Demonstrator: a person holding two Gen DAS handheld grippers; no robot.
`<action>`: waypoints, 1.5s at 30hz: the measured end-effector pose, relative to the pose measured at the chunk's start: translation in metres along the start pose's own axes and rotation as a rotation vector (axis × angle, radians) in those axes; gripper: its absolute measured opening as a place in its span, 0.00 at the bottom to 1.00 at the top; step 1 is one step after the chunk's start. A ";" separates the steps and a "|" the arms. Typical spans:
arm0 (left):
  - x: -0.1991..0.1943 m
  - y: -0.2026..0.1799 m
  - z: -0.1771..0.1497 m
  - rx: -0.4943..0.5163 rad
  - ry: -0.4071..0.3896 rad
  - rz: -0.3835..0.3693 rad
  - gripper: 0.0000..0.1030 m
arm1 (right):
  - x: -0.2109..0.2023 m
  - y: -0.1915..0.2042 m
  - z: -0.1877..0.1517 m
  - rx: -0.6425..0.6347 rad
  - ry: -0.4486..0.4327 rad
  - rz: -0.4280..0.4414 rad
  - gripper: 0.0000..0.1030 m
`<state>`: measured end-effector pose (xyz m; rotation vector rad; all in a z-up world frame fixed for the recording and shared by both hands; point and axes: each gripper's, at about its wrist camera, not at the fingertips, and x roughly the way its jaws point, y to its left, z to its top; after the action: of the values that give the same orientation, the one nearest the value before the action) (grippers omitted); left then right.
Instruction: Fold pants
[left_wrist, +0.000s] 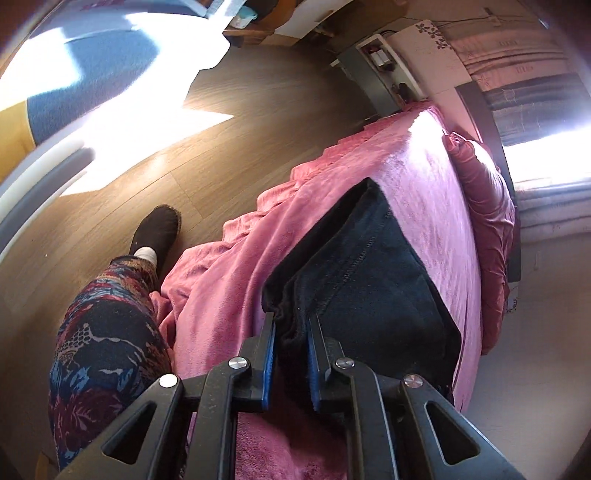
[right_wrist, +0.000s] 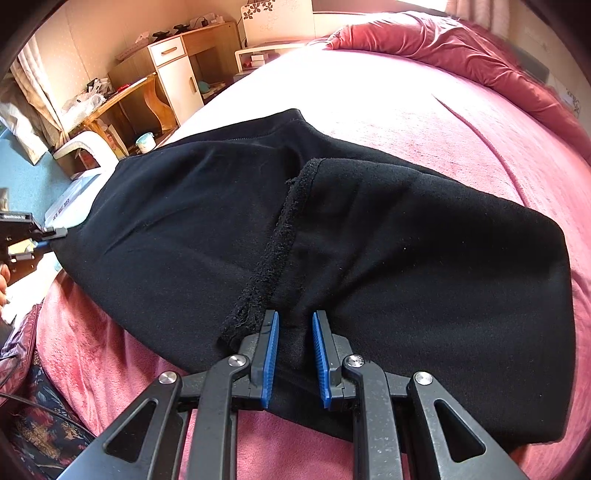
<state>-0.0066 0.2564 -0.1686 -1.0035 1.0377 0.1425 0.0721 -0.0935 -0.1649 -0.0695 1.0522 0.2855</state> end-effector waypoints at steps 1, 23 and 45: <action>-0.005 -0.011 -0.001 0.039 -0.014 -0.020 0.13 | 0.000 -0.001 0.000 0.002 -0.001 0.004 0.19; 0.022 -0.223 -0.149 0.942 0.241 -0.335 0.13 | -0.028 -0.037 0.094 0.230 -0.001 0.673 0.69; 0.002 -0.247 -0.177 1.108 0.152 -0.133 0.24 | 0.018 -0.046 0.093 0.215 0.096 0.431 0.13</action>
<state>0.0112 -0.0178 -0.0387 -0.0627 0.9720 -0.5786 0.1711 -0.1160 -0.1375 0.3440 1.1826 0.5603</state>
